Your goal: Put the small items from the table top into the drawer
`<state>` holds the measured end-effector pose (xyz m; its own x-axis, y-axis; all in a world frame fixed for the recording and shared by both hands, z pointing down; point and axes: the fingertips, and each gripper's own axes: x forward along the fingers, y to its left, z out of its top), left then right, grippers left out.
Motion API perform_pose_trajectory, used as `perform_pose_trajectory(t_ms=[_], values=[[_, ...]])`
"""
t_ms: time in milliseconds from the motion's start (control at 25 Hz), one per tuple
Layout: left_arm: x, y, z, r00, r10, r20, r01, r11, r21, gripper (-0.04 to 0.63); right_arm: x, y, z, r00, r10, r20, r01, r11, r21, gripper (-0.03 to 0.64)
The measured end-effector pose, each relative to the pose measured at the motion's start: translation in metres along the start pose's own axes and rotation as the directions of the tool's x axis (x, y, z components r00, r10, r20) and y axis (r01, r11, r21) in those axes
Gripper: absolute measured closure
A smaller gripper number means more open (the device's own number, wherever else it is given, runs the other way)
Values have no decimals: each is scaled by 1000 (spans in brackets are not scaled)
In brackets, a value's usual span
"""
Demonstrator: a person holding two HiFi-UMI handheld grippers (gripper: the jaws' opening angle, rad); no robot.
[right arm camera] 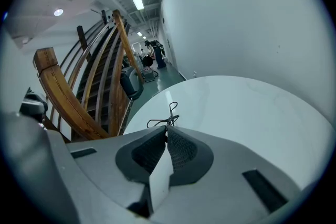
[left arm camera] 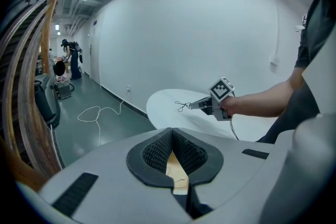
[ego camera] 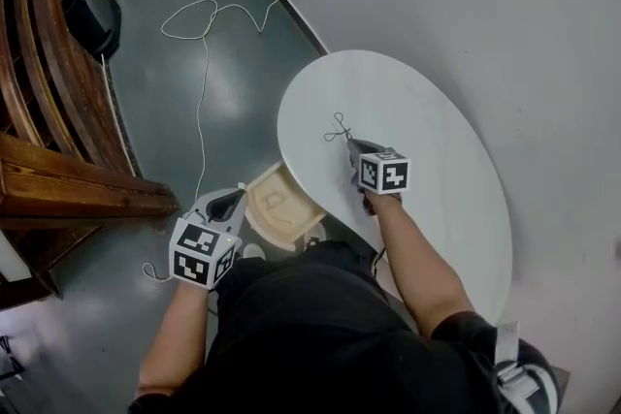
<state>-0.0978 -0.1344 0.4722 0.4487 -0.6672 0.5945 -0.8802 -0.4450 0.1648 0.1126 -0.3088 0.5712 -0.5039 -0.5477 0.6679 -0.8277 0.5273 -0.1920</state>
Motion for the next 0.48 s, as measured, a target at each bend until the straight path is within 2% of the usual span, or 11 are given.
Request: perform_pose_trajectory(t_ms=[480], values=[[-23,-7,-23,996,-90,-23,91,995,51,580,-49,70,-22,998,20,57,-22,999,31,603]])
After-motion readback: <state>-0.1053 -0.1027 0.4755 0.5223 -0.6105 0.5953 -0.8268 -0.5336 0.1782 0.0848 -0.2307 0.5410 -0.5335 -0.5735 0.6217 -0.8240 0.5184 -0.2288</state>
